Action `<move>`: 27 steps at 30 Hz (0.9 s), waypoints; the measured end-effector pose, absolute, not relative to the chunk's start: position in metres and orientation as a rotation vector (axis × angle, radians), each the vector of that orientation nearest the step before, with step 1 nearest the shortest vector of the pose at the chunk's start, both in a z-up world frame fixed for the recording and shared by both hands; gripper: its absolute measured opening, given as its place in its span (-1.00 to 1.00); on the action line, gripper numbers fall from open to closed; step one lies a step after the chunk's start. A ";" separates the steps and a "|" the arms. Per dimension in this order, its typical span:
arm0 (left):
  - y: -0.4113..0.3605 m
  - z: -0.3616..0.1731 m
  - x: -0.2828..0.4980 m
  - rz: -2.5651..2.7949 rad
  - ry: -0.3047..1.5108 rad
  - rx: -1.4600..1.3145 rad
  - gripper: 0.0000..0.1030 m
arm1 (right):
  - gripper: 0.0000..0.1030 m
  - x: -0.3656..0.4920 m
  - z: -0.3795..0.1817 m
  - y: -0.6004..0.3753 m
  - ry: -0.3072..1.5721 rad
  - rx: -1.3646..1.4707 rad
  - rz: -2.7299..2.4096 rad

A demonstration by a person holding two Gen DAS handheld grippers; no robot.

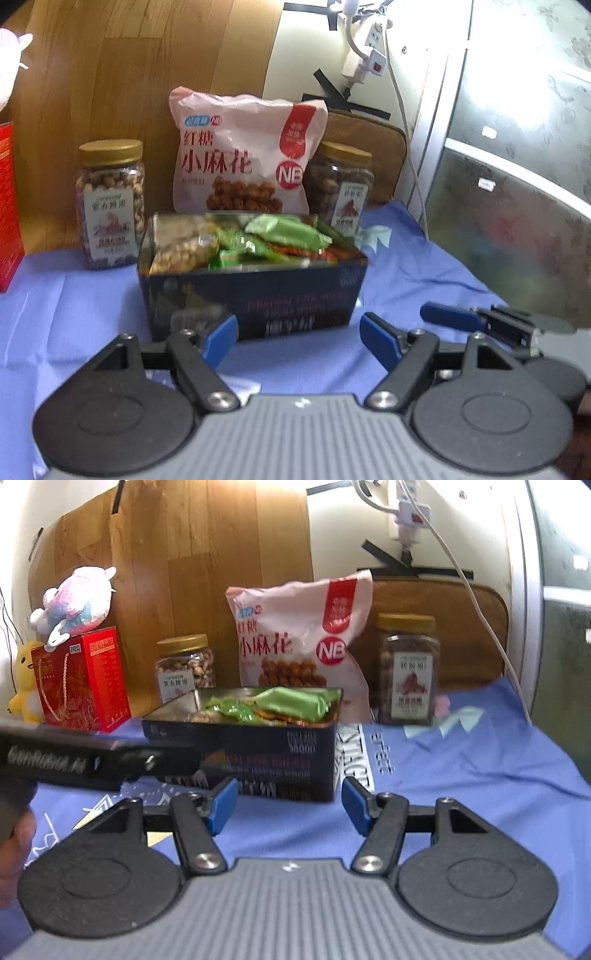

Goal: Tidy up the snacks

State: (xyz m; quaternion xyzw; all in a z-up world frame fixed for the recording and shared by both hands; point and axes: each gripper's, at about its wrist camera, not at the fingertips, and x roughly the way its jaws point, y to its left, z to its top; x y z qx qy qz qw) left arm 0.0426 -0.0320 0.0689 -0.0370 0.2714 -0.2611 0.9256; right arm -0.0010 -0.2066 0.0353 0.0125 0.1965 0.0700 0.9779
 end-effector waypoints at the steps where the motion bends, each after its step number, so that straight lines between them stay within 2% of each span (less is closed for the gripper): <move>1: -0.029 0.068 0.039 -0.531 0.560 -0.087 0.50 | 0.27 -0.002 0.035 -0.206 0.405 0.026 0.144; 8: -0.009 0.063 0.017 -0.491 0.560 -0.099 0.53 | 0.27 -0.010 0.034 -0.194 0.420 0.035 0.178; 10: -0.003 0.063 0.013 -0.472 0.556 -0.108 0.58 | 0.27 -0.011 0.034 -0.192 0.418 0.031 0.182; 12: 0.001 0.062 0.012 -0.447 0.549 -0.110 0.76 | 0.27 -0.012 0.035 -0.190 0.419 0.032 0.185; 16: 0.007 0.059 0.007 -0.409 0.541 -0.098 0.78 | 0.27 -0.014 0.036 -0.187 0.417 0.027 0.184; 18: 0.009 0.059 0.005 -0.400 0.536 -0.099 0.91 | 0.28 -0.015 0.037 -0.186 0.416 0.029 0.180; 27: 0.011 0.061 -0.005 -0.395 0.511 -0.087 1.00 | 0.29 -0.021 0.039 -0.184 0.409 0.028 0.169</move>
